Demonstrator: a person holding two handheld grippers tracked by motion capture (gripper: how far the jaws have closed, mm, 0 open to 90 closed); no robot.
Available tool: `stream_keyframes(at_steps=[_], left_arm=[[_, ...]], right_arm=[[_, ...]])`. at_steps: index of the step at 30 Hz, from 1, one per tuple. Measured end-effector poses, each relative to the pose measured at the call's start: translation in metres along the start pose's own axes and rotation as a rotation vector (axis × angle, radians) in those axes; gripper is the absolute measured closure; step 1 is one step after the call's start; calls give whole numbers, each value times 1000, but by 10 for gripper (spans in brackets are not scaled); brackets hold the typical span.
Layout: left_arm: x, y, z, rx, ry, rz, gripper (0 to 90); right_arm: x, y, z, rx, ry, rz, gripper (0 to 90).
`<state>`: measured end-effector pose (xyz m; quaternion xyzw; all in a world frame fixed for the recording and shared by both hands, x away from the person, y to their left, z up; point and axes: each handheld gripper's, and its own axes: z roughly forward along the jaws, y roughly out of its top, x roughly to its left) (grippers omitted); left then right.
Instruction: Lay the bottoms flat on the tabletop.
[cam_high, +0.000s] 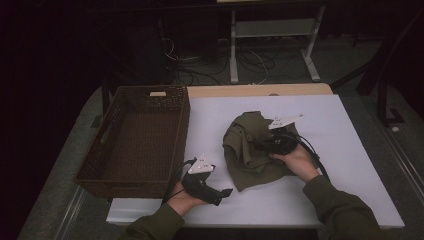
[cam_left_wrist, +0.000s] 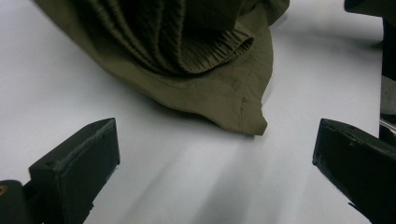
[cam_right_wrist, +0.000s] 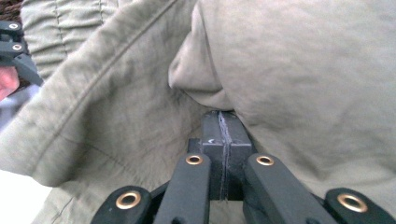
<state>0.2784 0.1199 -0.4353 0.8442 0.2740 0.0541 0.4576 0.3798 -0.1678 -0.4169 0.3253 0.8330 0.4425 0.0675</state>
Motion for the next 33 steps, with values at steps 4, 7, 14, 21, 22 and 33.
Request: stream_keyframes(at_steps=[4,7,14,21,22,33], left_arm=[[0,0,0,0,-1,1,0],[0,0,-1,-1,-1,0,0],[0,0,0,0,-2,1,0],[-1,0,0,2,0,1,0],[-1,0,0,2,0,1,0],[0,0,0,3,-1,0,0]], right_arm=[[1,4,8,8,4,-7,871],[3,5,10,15,3,-15,848],[5,10,-22,-38,-4,-16,747],[-3,-2,-56,-54,-37,11,666],[-5,-5,-59,-48,-44,18,647],[-12,-40,-67,68,-133,40,474]])
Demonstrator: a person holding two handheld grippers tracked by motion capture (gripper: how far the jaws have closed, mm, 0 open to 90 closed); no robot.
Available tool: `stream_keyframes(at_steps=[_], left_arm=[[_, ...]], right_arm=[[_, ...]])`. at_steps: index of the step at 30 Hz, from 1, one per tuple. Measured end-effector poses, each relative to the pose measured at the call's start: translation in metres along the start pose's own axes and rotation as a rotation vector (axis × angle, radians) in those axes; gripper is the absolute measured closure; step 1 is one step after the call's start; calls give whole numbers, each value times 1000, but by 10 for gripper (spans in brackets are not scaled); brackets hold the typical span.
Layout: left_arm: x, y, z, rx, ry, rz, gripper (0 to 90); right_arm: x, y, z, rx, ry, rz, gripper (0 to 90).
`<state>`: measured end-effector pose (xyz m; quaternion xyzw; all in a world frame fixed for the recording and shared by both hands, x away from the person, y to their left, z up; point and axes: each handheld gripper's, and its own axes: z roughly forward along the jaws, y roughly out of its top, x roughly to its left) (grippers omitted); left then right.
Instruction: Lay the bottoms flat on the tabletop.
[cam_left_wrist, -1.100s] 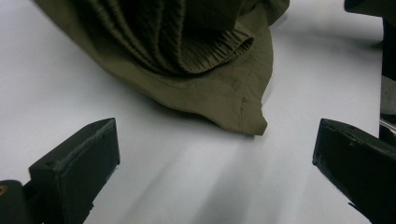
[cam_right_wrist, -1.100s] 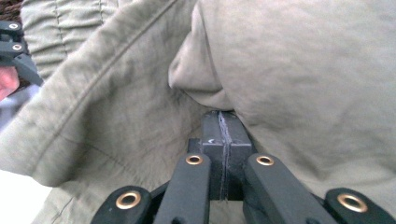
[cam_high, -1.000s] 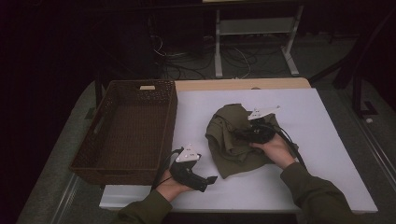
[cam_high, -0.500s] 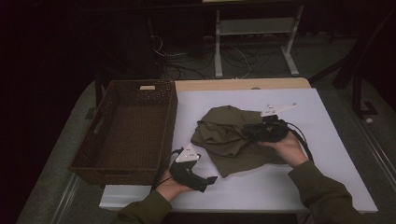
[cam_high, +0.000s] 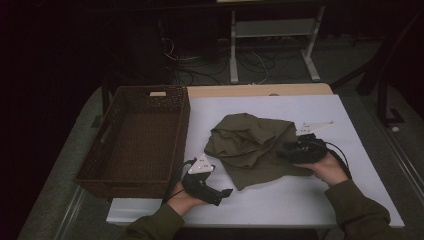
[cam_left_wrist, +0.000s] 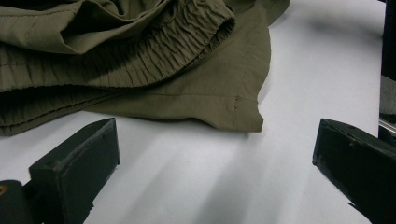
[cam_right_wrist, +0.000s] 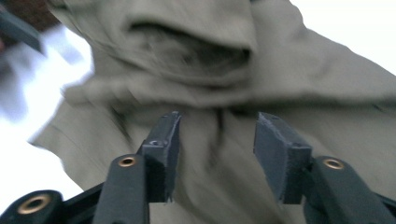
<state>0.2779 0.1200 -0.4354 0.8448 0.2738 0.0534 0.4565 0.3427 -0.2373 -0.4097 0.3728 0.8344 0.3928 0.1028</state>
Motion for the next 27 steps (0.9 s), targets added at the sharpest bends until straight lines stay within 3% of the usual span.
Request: stream_keyframes(at_steps=[10,17,24,27], left_arm=[[0,0,2,4,-3,3,0],[0,0,2,5,-2,3,0],[0,0,1,4,-4,3,0],[0,0,1,4,-3,3,0]], right_arm=[[-42,-16,-12,-7,-115,82,390],[-62,-24,-3,32,-87,116,320],[-63,-28,7,74,-50,108,300],[-61,-29,12,100,-60,92,342]])
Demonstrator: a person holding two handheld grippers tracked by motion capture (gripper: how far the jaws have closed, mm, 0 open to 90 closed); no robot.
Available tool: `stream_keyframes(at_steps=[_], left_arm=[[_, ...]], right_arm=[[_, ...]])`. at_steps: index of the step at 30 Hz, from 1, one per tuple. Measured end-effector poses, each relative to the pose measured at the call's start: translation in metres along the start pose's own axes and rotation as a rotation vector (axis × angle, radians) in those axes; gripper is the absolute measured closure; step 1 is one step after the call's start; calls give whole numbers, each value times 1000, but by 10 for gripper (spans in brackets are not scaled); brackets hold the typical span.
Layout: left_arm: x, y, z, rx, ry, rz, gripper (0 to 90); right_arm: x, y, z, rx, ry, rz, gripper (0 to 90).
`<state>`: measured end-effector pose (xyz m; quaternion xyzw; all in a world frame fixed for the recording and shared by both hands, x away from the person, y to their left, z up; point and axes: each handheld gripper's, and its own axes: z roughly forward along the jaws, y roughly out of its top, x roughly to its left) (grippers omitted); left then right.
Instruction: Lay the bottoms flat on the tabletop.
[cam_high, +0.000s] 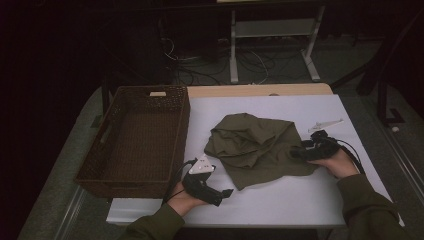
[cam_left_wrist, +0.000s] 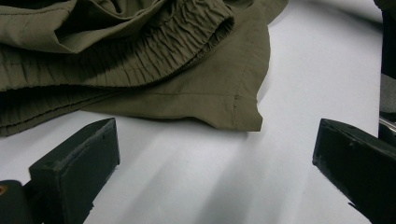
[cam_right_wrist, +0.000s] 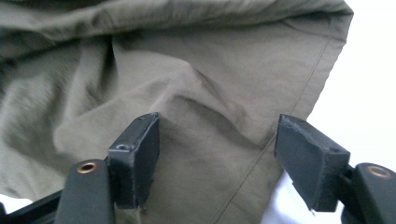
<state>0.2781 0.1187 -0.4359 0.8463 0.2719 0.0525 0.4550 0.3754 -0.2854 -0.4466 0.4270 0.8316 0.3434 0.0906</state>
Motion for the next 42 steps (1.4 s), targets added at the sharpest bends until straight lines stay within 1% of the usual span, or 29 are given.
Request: stream_keyframes(at_steps=[1,3,5,6,9,11,12,14,15,18,23,28,31,33,39,42], left_arm=[[0,0,0,0,0,0,0],[0,0,0,3,1,2,0],[0,0,1,5,1,3,0],[0,0,1,5,0,3,0],[0,0,1,6,0,3,0],[0,0,1,5,1,2,0],[0,0,1,5,0,2,0],[0,0,1,5,-1,1,0],[0,0,1,5,-1,2,0],[0,0,1,3,-1,0,0],[0,0,1,1,-1,0,0],[0,0,0,0,0,-3,0],[0,0,0,0,1,-4,0],[0,0,0,0,1,-4,0],[1,0,0,-1,1,-4,0],[1,0,0,0,0,-4,0]], right_arm=[[0,0,1,2,1,-4,352],[0,0,1,-1,1,-8,418],[0,-1,0,-3,-9,-16,520],[0,-1,1,-1,2,-13,570],[1,-1,1,2,-20,-24,705],[1,0,1,2,-29,-23,792],[1,0,2,5,-37,-27,831],[0,1,2,9,-27,-26,887],[1,1,2,13,-25,-31,889],[2,2,2,20,9,-26,891],[8,5,-2,7,64,-36,892],[21,6,-9,4,118,-65,893],[28,6,-12,3,149,-75,893],[33,6,-13,3,175,-80,893],[52,5,-13,10,242,-117,893],[59,4,-12,11,279,-125,893]])
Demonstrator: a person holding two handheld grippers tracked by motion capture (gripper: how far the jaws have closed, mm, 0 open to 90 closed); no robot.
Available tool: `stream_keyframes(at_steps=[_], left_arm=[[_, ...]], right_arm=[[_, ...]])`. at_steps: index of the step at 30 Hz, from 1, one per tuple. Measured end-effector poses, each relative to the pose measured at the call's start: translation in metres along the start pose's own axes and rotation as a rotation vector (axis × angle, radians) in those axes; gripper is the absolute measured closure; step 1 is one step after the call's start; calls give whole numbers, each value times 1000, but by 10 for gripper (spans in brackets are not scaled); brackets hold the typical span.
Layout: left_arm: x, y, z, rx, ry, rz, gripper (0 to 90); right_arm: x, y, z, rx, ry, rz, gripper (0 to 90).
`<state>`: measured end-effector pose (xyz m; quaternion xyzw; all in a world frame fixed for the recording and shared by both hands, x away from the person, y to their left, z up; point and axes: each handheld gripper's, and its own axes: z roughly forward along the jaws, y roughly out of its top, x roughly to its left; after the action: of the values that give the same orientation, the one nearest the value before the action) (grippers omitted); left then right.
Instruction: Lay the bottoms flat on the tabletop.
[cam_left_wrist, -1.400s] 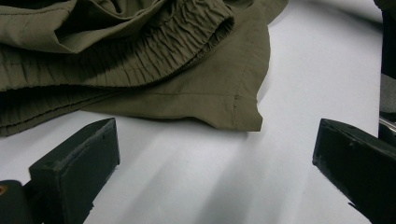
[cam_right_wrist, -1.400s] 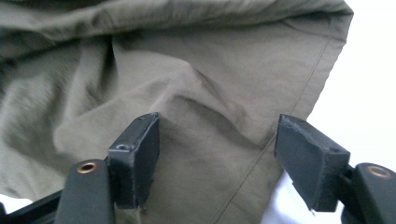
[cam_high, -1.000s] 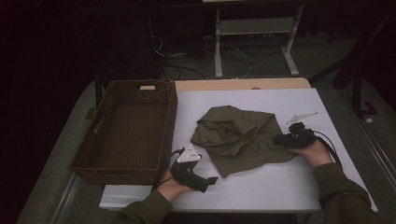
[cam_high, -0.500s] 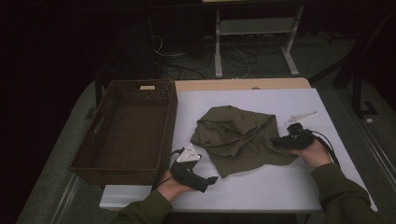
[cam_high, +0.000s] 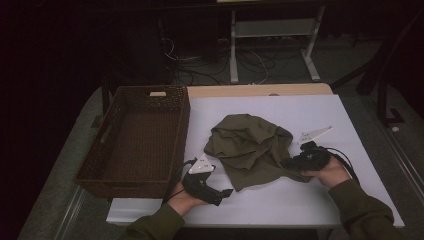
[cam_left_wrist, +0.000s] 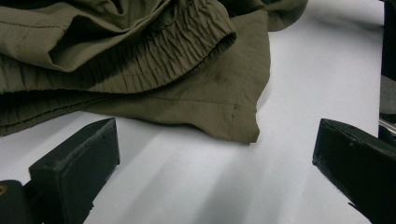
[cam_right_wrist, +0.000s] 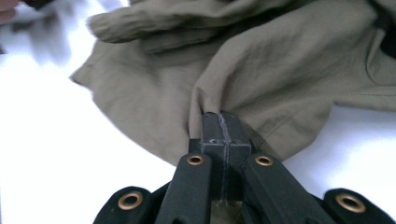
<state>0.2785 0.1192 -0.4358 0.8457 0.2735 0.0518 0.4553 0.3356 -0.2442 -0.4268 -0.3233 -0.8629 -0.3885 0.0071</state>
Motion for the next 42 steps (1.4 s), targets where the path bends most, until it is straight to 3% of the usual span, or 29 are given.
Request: stream_keyframes(at_steps=[7,10,12,15,16,18,26,33,38,42], left_arm=[[0,0,0,0,0,-1,0],[0,0,0,0,1,0,0],[0,0,0,-1,2,0,0],[0,0,0,-1,1,0,0],[0,0,0,-1,1,0,0],[-1,0,0,-1,0,0,0],[0,0,0,-2,1,-1,0],[0,0,1,-2,1,-4,0],[0,0,1,-2,0,-4,0],[0,0,1,0,-1,-5,0]], right_arm=[[23,-6,3,20,75,-44,893],[38,-9,8,47,147,-76,893],[51,-10,13,79,142,-127,893],[60,-10,16,91,139,-155,891],[60,-9,15,80,125,-156,883],[56,-6,10,42,105,-143,787],[32,2,-17,-104,-63,-54,488],[15,5,-12,-113,-132,-16,309],[7,8,-3,-106,-126,3,184],[5,9,9,-82,-123,-2,148]])
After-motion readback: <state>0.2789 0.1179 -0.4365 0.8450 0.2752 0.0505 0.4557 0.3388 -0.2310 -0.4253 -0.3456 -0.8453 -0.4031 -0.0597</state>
